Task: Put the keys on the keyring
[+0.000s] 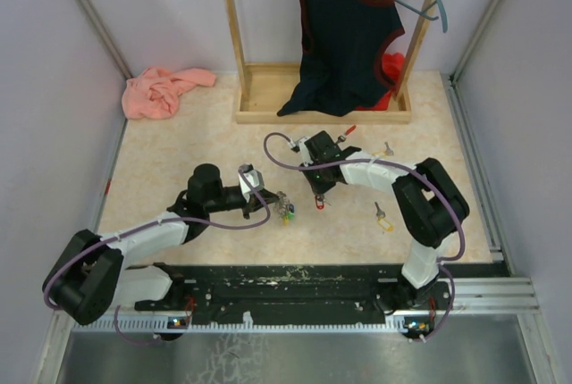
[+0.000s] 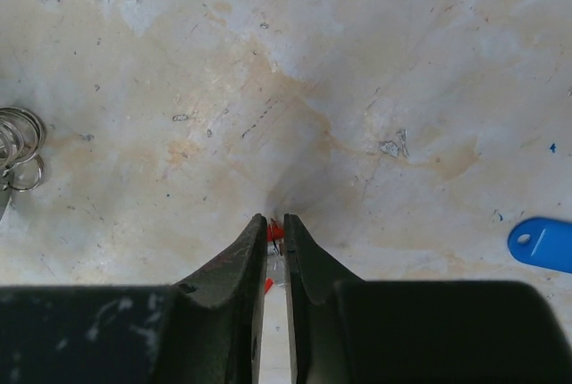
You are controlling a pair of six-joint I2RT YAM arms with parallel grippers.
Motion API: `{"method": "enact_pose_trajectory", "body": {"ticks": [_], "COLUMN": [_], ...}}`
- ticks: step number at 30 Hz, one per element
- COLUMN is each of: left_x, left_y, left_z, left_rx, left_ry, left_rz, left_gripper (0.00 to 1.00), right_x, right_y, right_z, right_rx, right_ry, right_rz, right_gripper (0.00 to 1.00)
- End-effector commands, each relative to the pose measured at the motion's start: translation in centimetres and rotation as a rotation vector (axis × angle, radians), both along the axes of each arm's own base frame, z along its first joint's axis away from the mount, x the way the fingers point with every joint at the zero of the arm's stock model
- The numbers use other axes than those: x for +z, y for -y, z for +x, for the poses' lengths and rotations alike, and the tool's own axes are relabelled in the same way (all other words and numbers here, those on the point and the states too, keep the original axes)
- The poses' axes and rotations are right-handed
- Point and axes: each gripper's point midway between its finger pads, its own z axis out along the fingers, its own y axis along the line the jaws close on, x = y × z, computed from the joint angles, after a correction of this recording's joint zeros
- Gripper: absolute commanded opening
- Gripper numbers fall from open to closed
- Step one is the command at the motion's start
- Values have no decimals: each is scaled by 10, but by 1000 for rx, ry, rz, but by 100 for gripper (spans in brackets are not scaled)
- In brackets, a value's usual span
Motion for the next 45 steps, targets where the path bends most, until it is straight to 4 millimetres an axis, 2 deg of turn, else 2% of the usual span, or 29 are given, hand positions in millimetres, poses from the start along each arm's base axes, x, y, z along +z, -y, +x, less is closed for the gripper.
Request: {"method": "enact_pose_trajectory", "body": {"ticks": [1, 20, 25, 27, 29, 32, 33, 45], "left_x": [6, 6, 5, 6, 6, 5, 5, 4], "left_y": [1, 2, 2, 2, 2, 2, 2, 3], "left_z": [-1, -1, -2, -1, -1, -1, -1, -1], "left_rx": [-6, -8, -11, -10, -9, -9, -11, -12], "left_ry": [21, 19, 14, 15, 17, 14, 14, 5], "left_rz": [-19, -22, -21, -21, -22, -22, -21, -20], "left_gripper": [1, 1, 1, 1, 1, 1, 1, 1], "right_x": [27, 19, 17, 17, 18, 21, 33, 104], "right_y": [-9, 6, 4, 4, 5, 5, 4, -9], "right_z": [19, 7, 8, 8, 8, 7, 8, -15], "right_rx": [-20, -43, -39, -38, -36, -25, -19, 206], "right_ry": [87, 87, 86, 88, 89, 102, 132, 316], "right_rz": [62, 33, 37, 38, 37, 42, 67, 249], "right_gripper": [15, 16, 12, 9, 2, 0, 0, 0]}}
